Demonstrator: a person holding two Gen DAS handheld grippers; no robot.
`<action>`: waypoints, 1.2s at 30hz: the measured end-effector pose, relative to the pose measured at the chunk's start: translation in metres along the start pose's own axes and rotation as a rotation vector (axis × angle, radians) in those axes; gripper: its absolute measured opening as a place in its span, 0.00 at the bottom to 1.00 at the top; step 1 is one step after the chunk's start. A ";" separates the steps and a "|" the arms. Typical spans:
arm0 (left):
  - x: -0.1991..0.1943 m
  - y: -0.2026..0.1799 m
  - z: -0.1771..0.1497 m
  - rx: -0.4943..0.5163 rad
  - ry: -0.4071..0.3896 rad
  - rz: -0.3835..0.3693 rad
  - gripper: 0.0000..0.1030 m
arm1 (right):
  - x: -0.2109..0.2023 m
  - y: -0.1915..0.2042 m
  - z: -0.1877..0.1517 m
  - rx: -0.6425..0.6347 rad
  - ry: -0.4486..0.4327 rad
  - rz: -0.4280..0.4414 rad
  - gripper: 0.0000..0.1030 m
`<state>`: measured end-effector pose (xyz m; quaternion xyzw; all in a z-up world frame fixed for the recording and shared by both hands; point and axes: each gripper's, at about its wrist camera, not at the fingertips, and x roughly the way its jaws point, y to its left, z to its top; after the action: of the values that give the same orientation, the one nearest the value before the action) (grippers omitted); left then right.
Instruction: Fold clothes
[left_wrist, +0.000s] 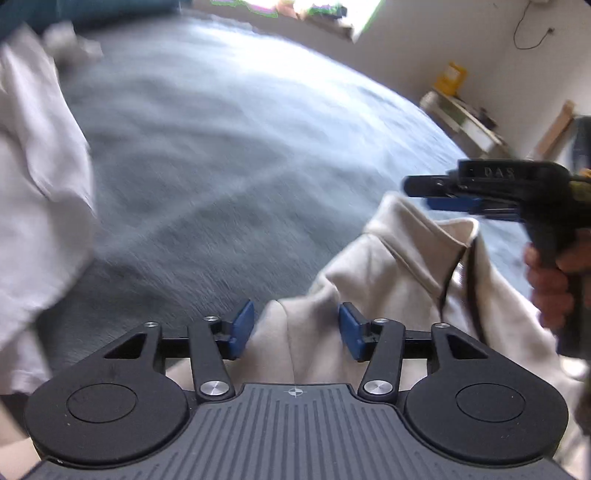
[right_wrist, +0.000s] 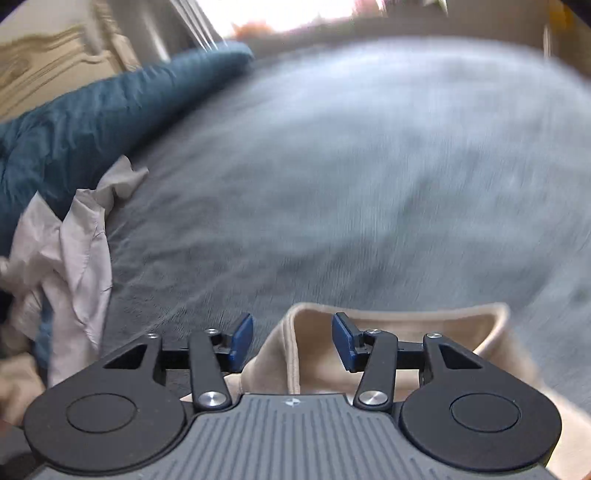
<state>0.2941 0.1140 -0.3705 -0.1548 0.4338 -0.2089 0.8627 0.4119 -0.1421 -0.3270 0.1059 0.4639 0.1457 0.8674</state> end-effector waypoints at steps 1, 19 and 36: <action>0.002 0.004 0.002 -0.006 0.006 -0.020 0.49 | 0.008 -0.005 0.004 0.023 0.046 0.024 0.13; -0.014 -0.006 -0.017 -0.006 -0.083 0.082 0.50 | -0.047 -0.019 -0.007 0.010 -0.145 0.052 0.35; 0.008 -0.158 -0.056 0.101 0.108 -0.104 0.47 | -0.085 -0.023 -0.075 -0.344 0.088 -0.194 0.35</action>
<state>0.2172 -0.0311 -0.3372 -0.1220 0.4599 -0.2831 0.8327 0.3079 -0.1901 -0.3092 -0.0954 0.4778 0.1432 0.8615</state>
